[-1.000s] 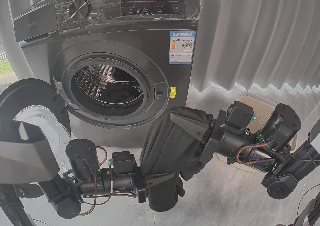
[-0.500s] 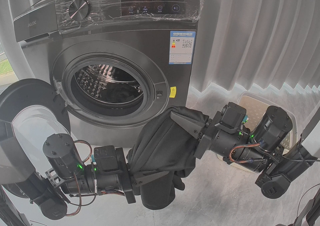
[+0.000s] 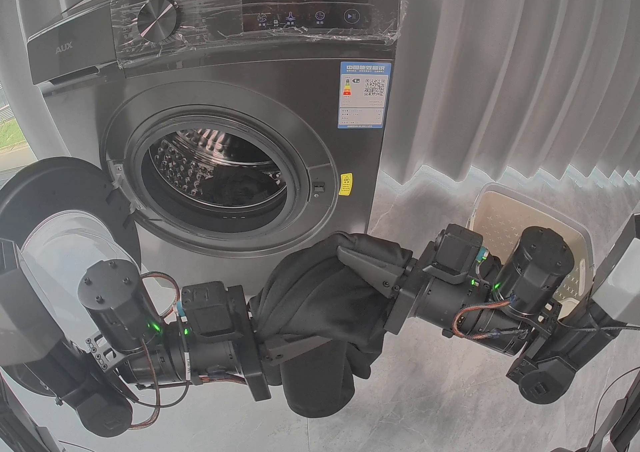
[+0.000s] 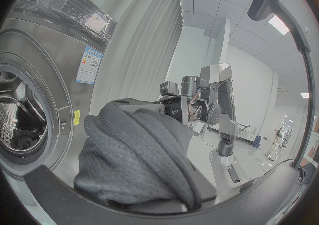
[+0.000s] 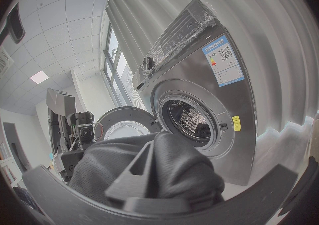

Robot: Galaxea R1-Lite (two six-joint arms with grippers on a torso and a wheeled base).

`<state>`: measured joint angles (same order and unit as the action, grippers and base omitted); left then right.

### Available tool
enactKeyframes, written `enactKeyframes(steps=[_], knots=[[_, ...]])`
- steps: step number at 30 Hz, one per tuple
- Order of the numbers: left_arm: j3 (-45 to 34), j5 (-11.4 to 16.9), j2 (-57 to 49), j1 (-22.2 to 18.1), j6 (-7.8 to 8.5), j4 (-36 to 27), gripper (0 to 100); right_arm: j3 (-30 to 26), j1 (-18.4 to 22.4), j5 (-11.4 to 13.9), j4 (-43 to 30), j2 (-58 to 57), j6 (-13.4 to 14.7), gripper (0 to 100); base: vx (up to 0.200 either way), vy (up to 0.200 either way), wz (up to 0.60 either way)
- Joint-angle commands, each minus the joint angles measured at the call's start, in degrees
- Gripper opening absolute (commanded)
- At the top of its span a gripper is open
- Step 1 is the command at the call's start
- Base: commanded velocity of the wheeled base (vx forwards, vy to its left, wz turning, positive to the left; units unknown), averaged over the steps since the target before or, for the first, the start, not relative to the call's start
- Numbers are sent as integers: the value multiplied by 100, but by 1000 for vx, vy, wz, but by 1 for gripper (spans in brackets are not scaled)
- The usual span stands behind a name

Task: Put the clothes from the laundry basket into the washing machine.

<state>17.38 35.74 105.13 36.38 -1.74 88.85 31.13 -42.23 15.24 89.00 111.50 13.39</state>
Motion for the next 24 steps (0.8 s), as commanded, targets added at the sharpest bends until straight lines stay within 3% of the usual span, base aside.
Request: enactKeyframes(steps=[1, 12, 20, 24], knots=[[28, -6, -1, -17, -1, 10, 0, -20, -22, -3, -6, 4, -3, 100, 0, 0, 0], [178, -24, -28, -245, -10, 10, 0, -951, 57, -21, -23, -110, -29, 100, 0, 0, 0], [186, -50, 16, -298, -45, 10, 0, -995, 57, -3, -15, -163, -47, 100, 0, 0, 0], [28, -32, 16, -280, -63, 10, 0, -609, 110, -21, -15, -260, -20, 100, 0, 0, 0]])
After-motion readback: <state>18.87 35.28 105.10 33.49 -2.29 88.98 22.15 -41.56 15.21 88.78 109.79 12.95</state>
